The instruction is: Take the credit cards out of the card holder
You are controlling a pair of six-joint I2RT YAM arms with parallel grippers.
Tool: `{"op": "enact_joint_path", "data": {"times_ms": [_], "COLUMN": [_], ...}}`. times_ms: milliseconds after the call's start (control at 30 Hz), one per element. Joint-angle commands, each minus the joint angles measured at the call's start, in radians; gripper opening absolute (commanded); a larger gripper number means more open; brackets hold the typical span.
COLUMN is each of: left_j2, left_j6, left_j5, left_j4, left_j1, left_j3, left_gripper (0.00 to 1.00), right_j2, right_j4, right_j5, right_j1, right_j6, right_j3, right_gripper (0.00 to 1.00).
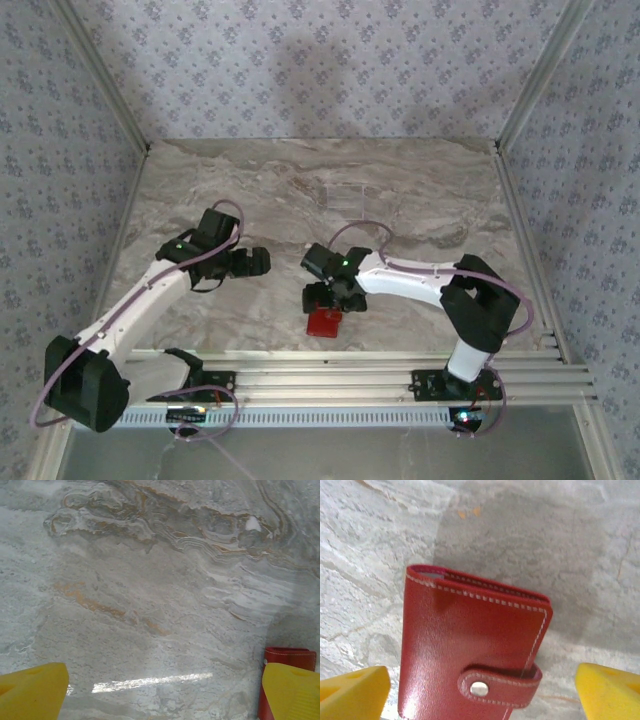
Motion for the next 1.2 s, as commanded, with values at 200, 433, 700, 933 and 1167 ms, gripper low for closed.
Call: {"op": "enact_joint_path", "data": {"times_ms": [200,433,700,933,1167], "left_j2": [-0.014,-0.046,-0.060,-0.057,-0.026], "left_j6": [0.069,0.141,0.166,0.167,0.143], "left_j5": [-0.165,-0.115,-0.116,-0.093,-0.084], "left_j4": [-0.128,-0.149,-0.161,-0.149,-0.144], "left_j1": [0.036,0.103,0.114,0.115,0.114], "left_j3": [0.087,0.118,0.105,0.100,0.101], "left_gripper": [0.99,1.00,1.00,0.99,1.00], "right_j2": [0.082,0.149,0.186,0.178,0.160], "right_j4": [-0.146,-0.141,-0.105,-0.084,-0.080], "right_j5": [0.087,0.045,0.021,0.025,0.033], "right_j1": [0.063,0.063,0.042,0.019,-0.029], "right_j6": [0.114,0.141,0.144,0.135,0.103], "right_j3": [0.136,0.157,0.131,0.118,0.145], "right_gripper": [1.00,1.00,0.94,0.77,0.74]}}
